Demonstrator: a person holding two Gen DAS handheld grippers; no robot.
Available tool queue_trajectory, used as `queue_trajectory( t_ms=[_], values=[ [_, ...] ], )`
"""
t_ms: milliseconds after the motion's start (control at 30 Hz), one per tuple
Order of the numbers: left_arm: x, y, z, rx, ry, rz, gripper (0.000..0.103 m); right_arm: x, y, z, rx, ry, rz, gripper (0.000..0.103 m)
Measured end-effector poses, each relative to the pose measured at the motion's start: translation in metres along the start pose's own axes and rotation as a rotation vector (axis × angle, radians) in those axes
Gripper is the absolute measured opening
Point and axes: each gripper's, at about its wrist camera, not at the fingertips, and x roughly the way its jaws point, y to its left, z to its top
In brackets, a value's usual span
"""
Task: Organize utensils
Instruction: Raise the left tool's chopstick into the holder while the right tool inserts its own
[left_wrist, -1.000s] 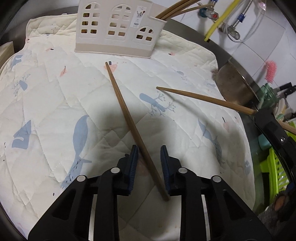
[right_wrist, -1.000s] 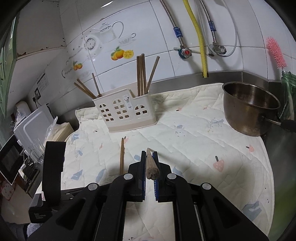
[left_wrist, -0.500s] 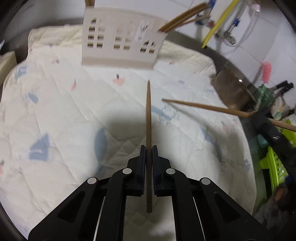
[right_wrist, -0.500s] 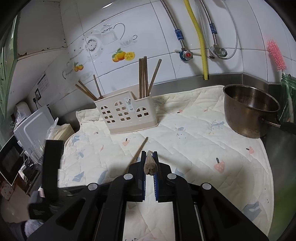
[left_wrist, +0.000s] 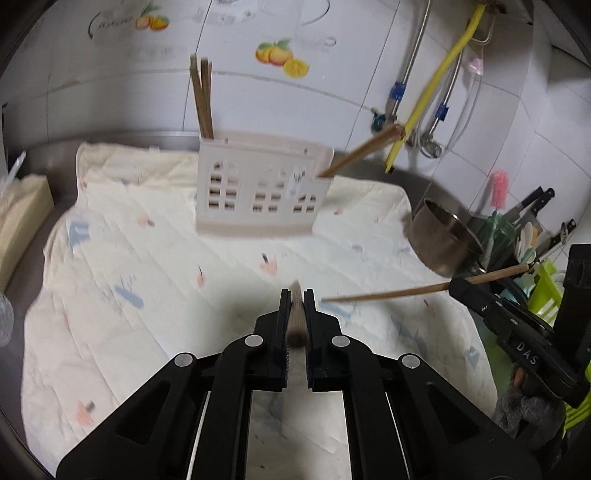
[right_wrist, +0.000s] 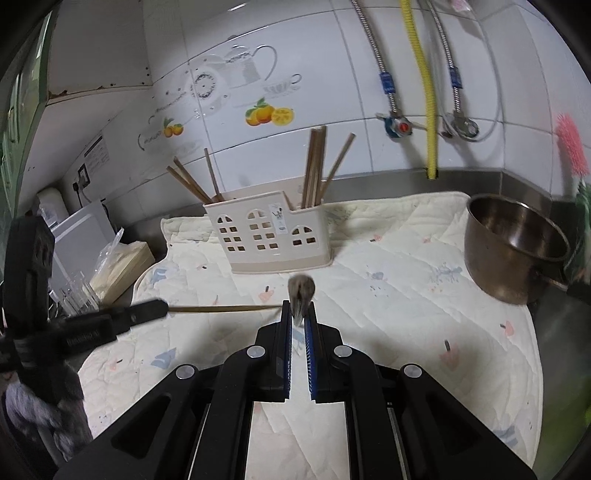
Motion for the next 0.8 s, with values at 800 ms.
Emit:
queue_trajectory(
  t_ms=[800],
  values=[
    [-0.035, -0.005, 0.164, 0.132, -0.211, -0.010, 0.005, 0.014, 0.032, 0.152, -0.173, -0.074, 0.064, 0.006]
  ],
)
